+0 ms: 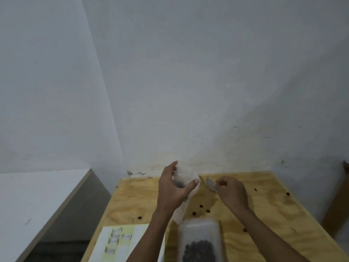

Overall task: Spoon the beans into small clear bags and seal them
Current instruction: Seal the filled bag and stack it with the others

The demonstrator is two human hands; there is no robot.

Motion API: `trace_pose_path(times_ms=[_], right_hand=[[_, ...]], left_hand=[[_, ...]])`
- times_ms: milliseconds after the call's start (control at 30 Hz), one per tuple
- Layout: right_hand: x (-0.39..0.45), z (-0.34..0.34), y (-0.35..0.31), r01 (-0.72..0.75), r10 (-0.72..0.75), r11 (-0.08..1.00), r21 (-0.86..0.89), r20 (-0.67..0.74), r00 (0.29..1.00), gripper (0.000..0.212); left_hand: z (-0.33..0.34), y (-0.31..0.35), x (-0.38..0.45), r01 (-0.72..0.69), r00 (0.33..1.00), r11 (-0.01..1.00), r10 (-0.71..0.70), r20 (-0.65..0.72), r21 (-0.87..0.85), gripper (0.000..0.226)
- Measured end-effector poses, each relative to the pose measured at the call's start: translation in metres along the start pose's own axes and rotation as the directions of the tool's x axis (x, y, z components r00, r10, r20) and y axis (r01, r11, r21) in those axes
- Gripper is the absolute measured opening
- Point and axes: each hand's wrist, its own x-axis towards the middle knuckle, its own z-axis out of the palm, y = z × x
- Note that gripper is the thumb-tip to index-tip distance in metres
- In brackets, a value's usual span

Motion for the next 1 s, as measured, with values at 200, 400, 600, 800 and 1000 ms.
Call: trace_pose_path(times_ms=[200,400,600,800,1000], right_hand=[[-0.013,-0.044,-0.079,0.019,-0.276,0.737,0.676,0.275,0.921,0.012],[-0.022,-0.054,-0.099,0.120,-0.225,0.807,0.579,0.114,0.968,0.015],[-0.039,-0.082,-0.105,0.184,-0.193,0.771,0.610,-0.051,0.980,0.019],[-0.061,-0.103,-0.112,0.207,-0.286,0.693,0.690,-0.001,0.958,0.014],[-0.079,-0.114,-0.129,0.233,-0.315,0.637,0.735,-0.028,0.949,0.009]], left_hand=[[0.004,0.022,0.005,0.013,0.997,0.999,-0.009,-0.071,0.045,0.105],[-0.011,0.050,0.000,-0.004,1.000,0.998,0.004,0.013,0.057,0.102],[-0.037,0.071,-0.009,0.002,1.000,0.897,0.002,0.008,-0.442,0.049],[-0.053,0.106,-0.019,0.013,1.000,0.835,-0.001,0.021,-0.550,0.018],[-0.066,0.131,-0.028,-0.045,0.999,0.842,0.047,-0.010,-0.538,0.005]])
